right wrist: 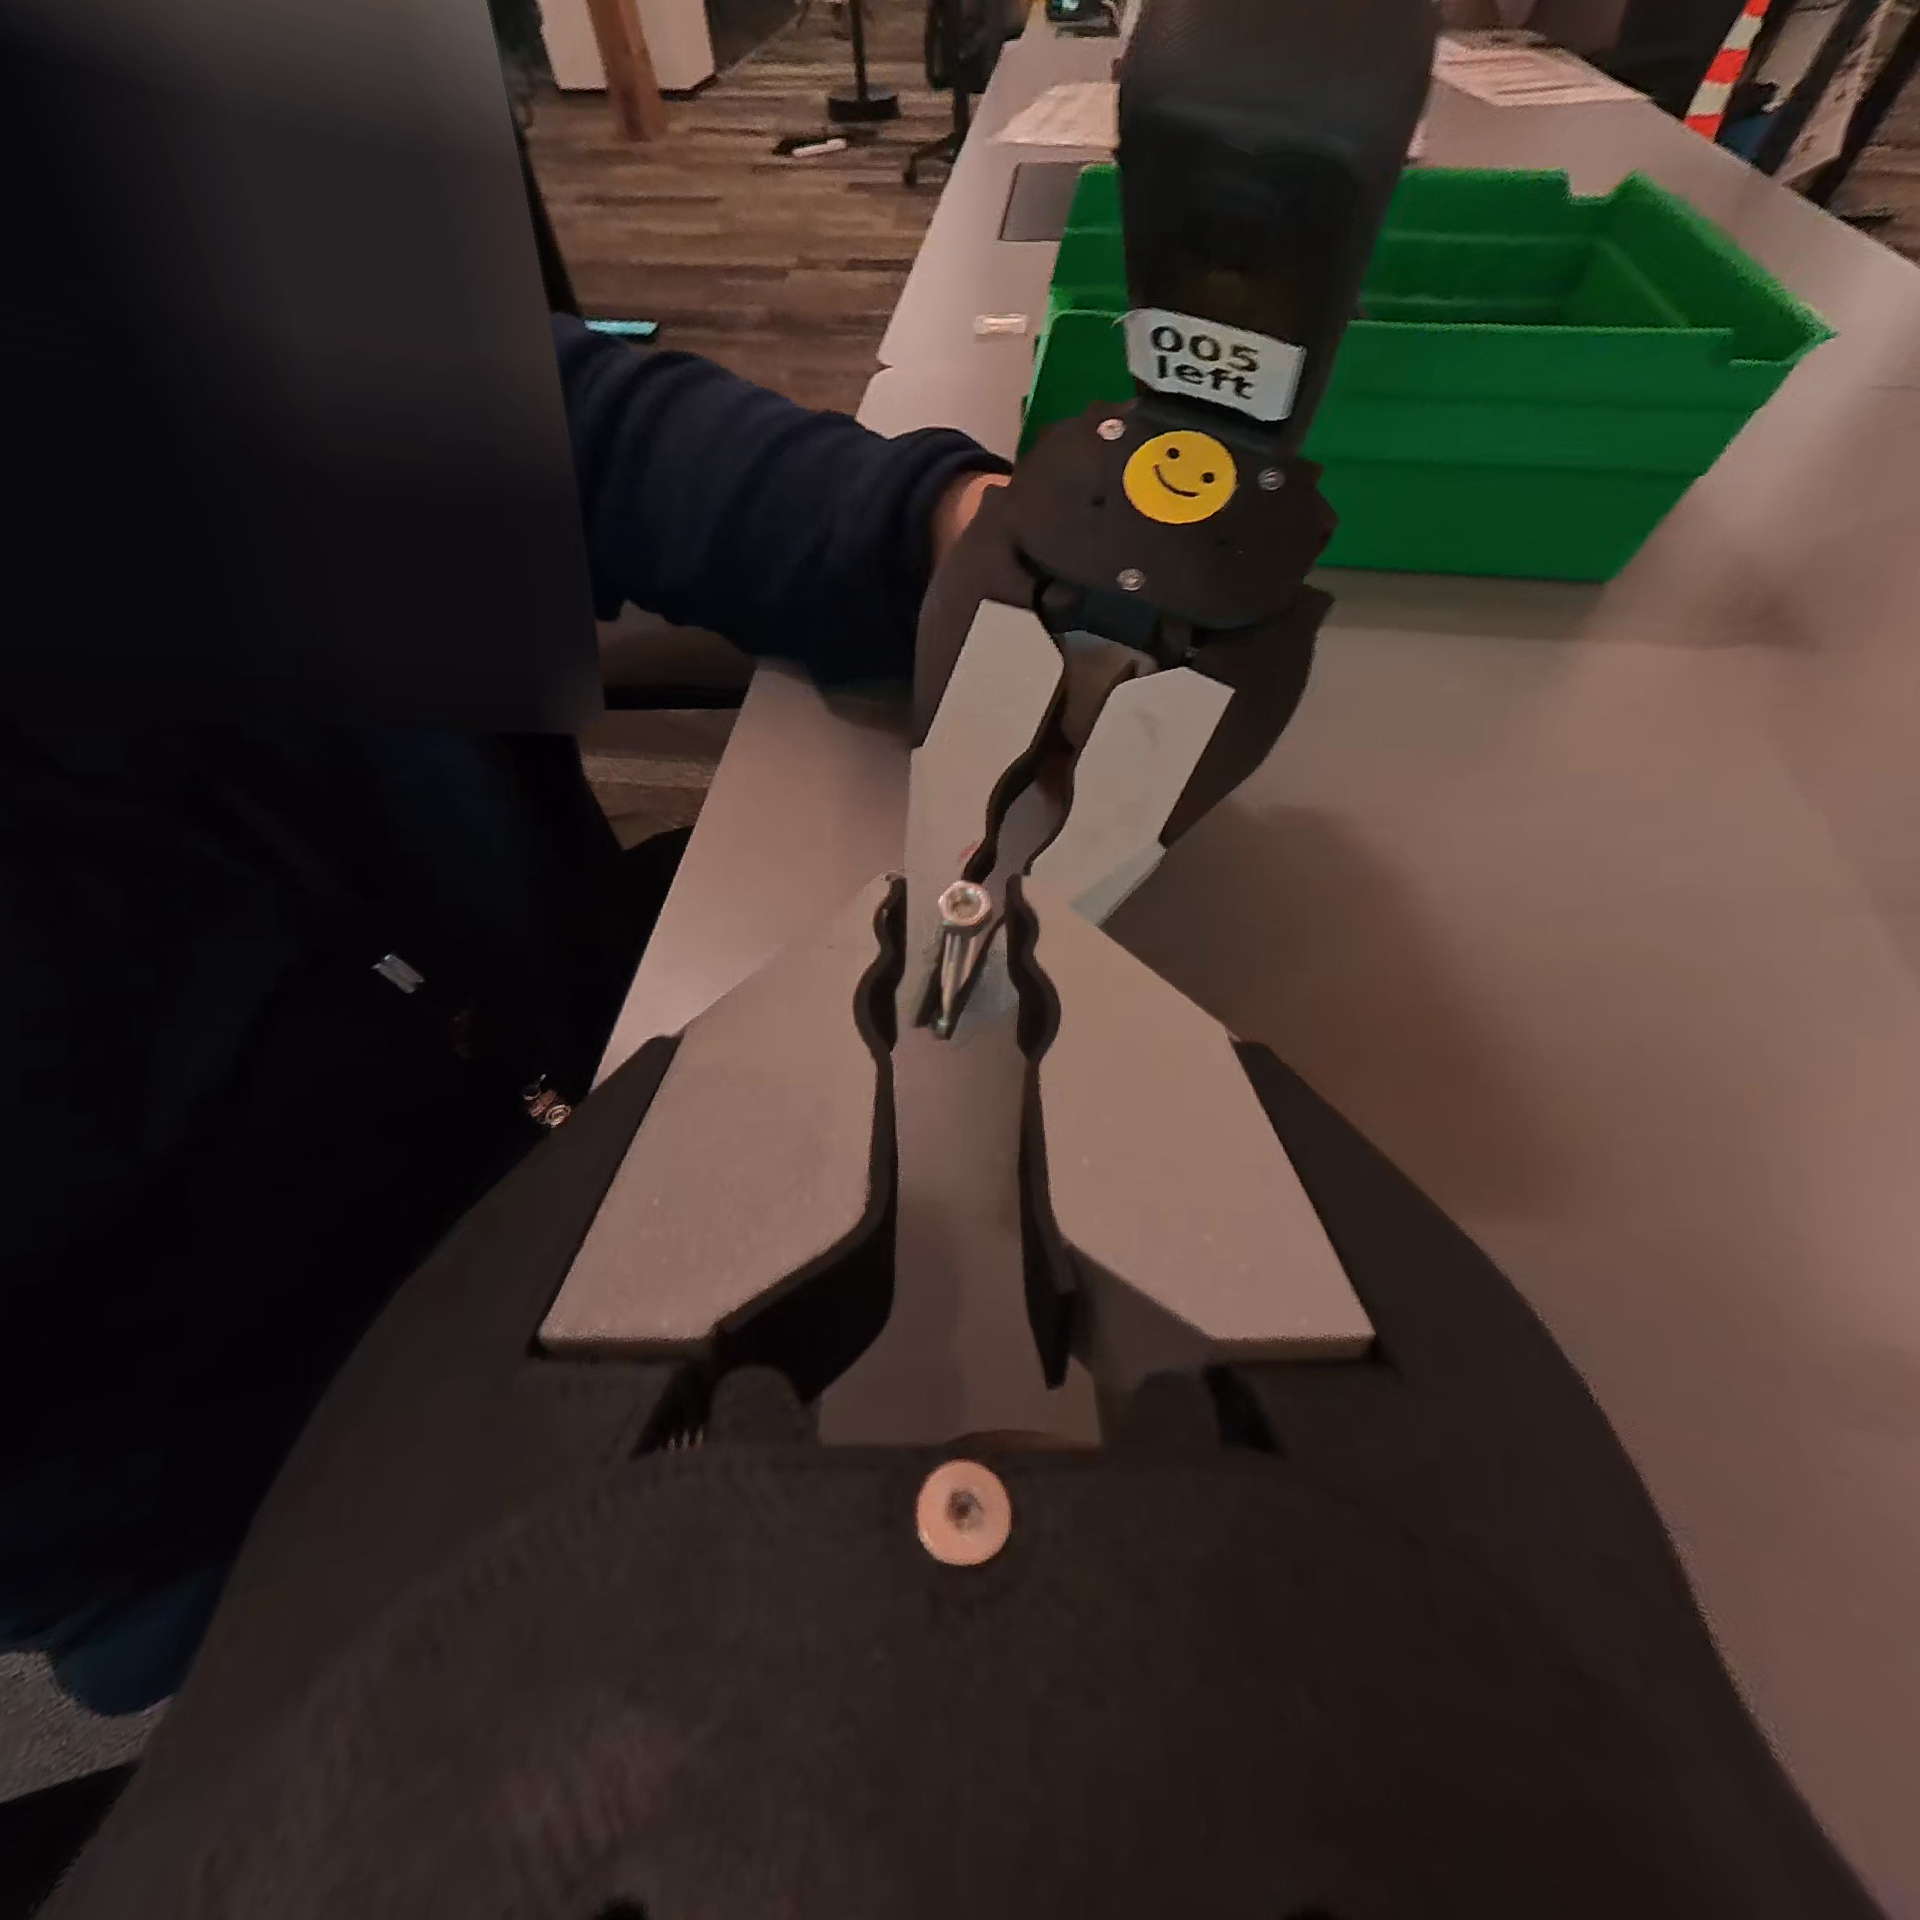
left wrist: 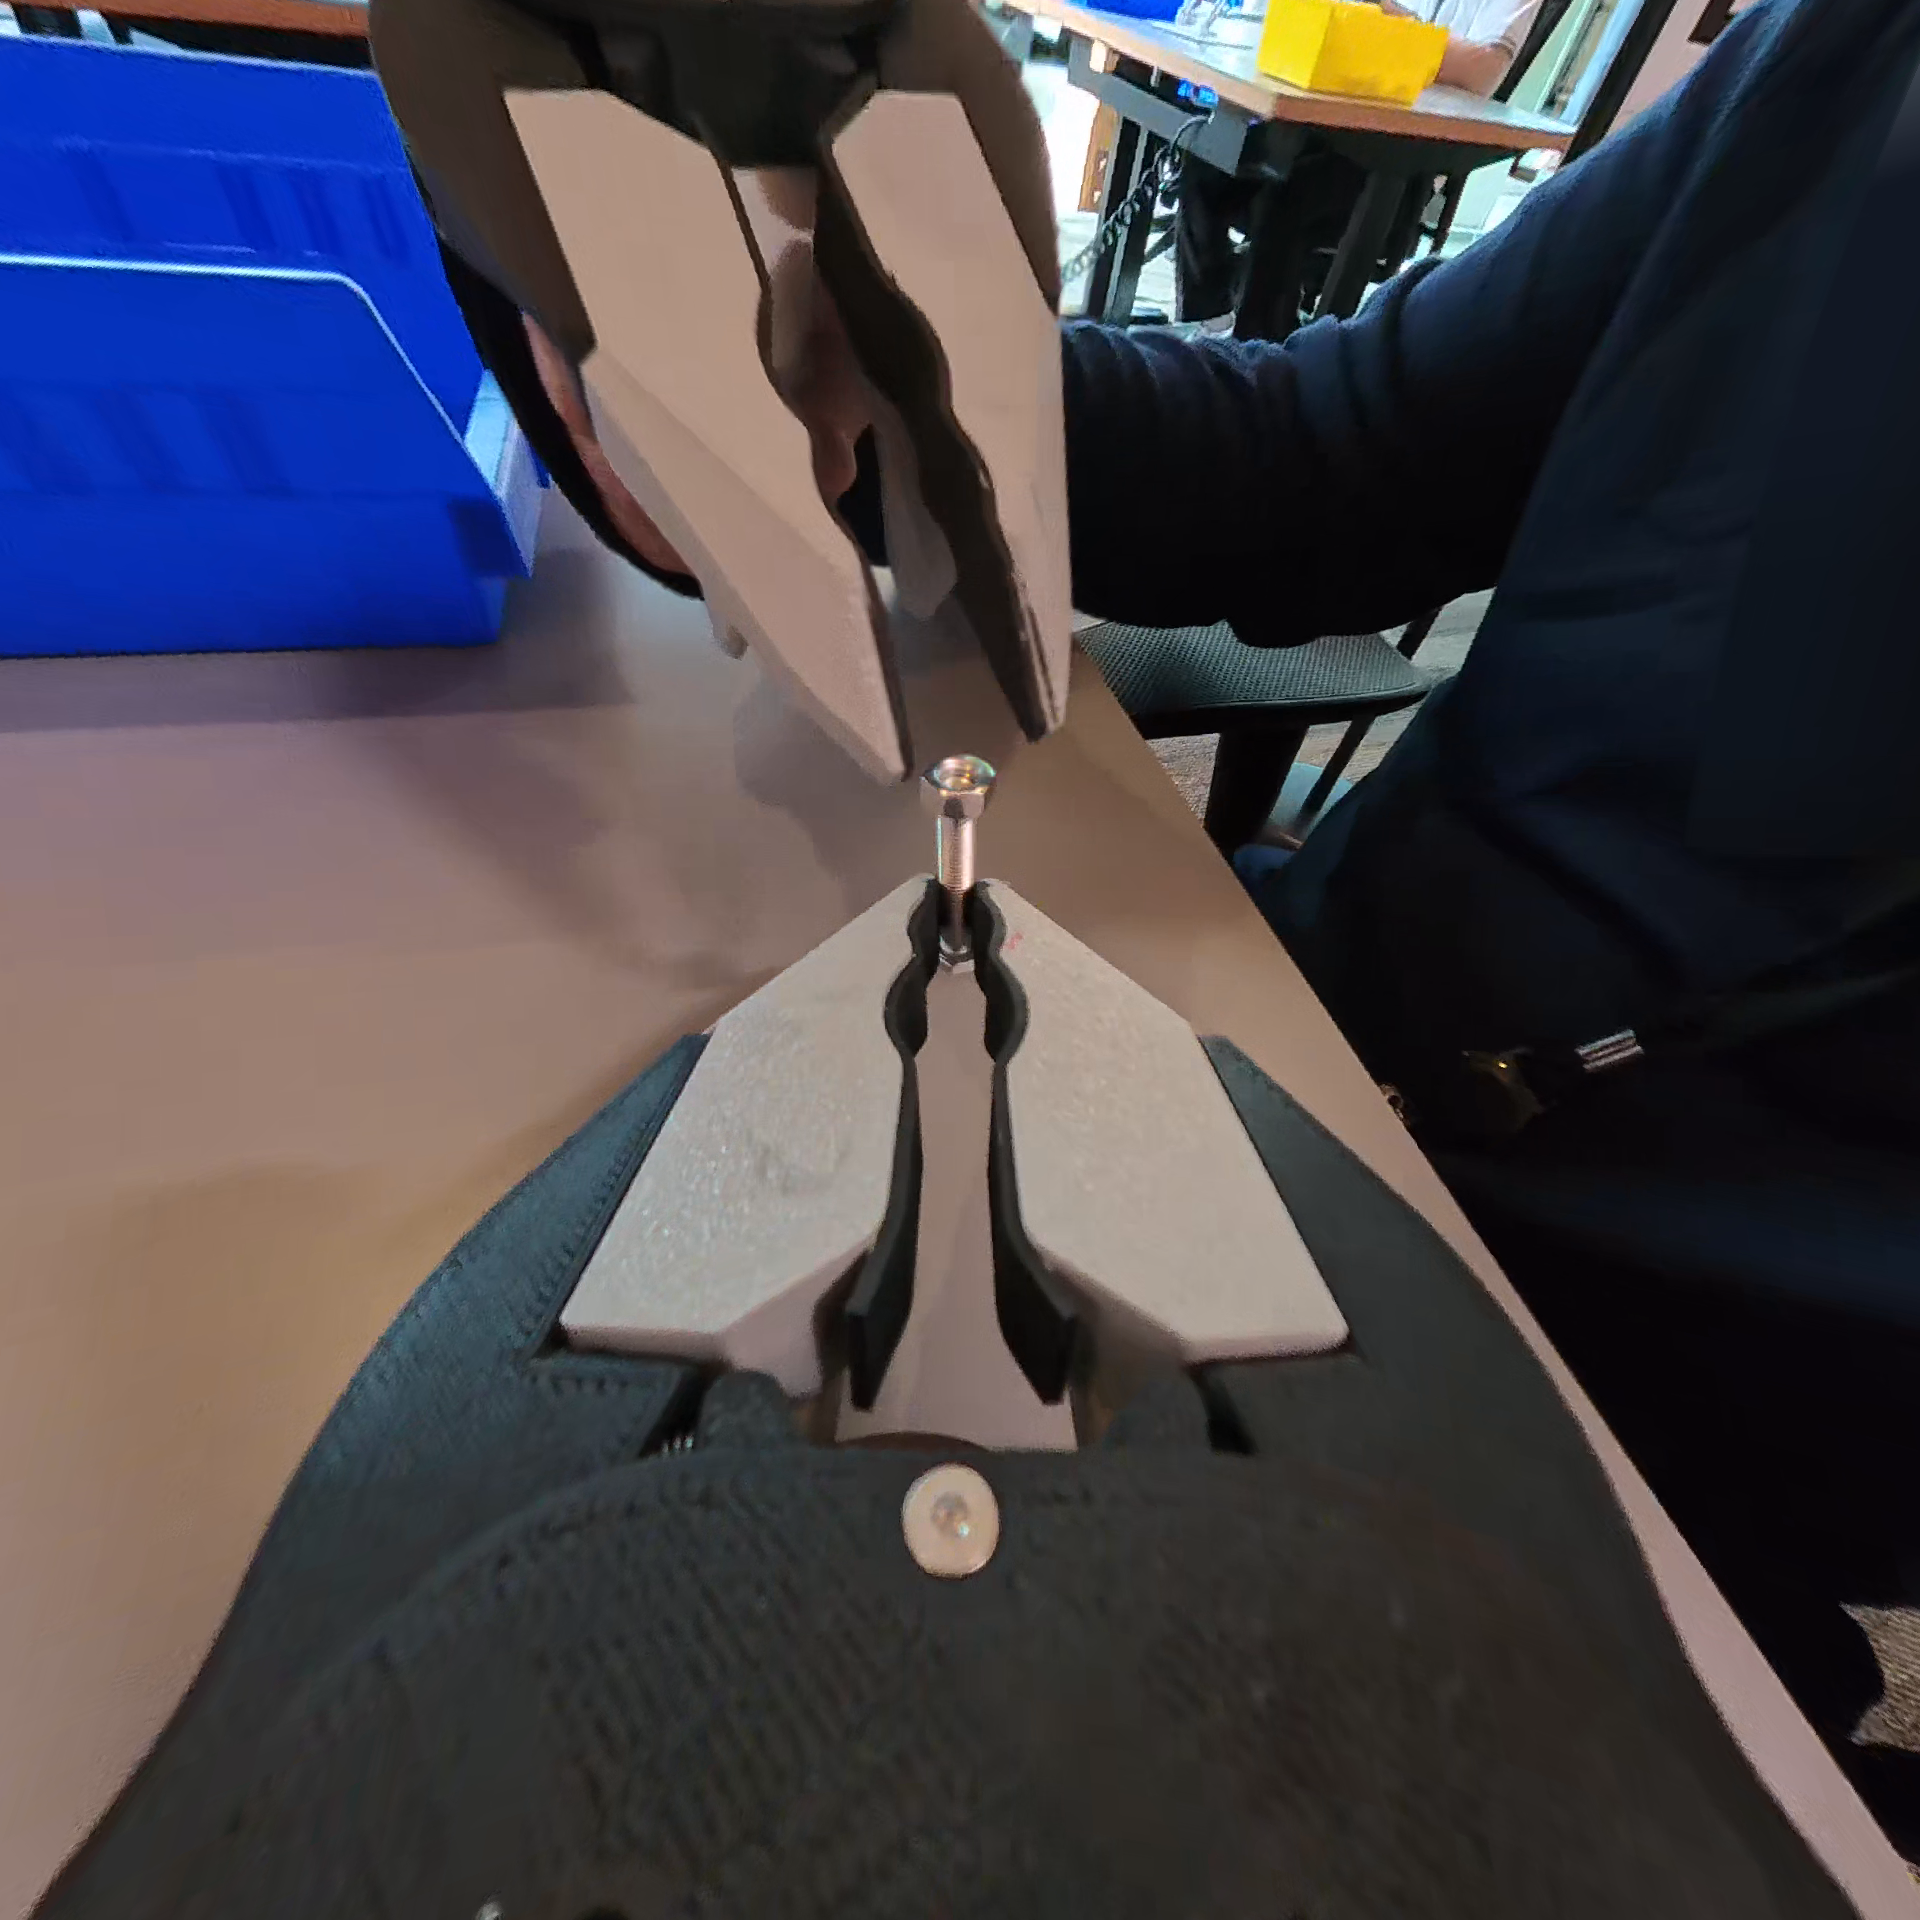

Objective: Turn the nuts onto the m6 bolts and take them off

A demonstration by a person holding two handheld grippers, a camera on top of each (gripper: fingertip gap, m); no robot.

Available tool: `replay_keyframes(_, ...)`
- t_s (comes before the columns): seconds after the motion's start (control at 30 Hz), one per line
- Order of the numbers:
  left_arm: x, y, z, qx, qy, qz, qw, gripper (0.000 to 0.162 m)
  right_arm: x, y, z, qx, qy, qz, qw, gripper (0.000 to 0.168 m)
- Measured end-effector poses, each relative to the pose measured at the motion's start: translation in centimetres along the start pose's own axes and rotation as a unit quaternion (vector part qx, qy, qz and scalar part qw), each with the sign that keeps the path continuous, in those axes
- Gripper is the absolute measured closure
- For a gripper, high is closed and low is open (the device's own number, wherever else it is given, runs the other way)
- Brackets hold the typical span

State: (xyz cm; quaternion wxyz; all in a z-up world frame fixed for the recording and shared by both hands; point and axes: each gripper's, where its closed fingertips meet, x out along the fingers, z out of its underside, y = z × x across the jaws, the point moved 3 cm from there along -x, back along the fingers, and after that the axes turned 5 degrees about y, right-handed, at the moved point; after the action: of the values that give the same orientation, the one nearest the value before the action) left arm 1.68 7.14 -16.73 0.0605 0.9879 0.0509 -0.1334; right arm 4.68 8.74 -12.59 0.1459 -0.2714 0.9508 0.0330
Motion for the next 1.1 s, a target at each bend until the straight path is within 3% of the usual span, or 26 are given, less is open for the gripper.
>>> replay_keyframes(1.1,0.3,1.8,0.0,0.009,0.000,0.056,0.998,0.158,0.6,-1.9,-0.3,-0.106,-0.003,0.009,0.994,0.153)
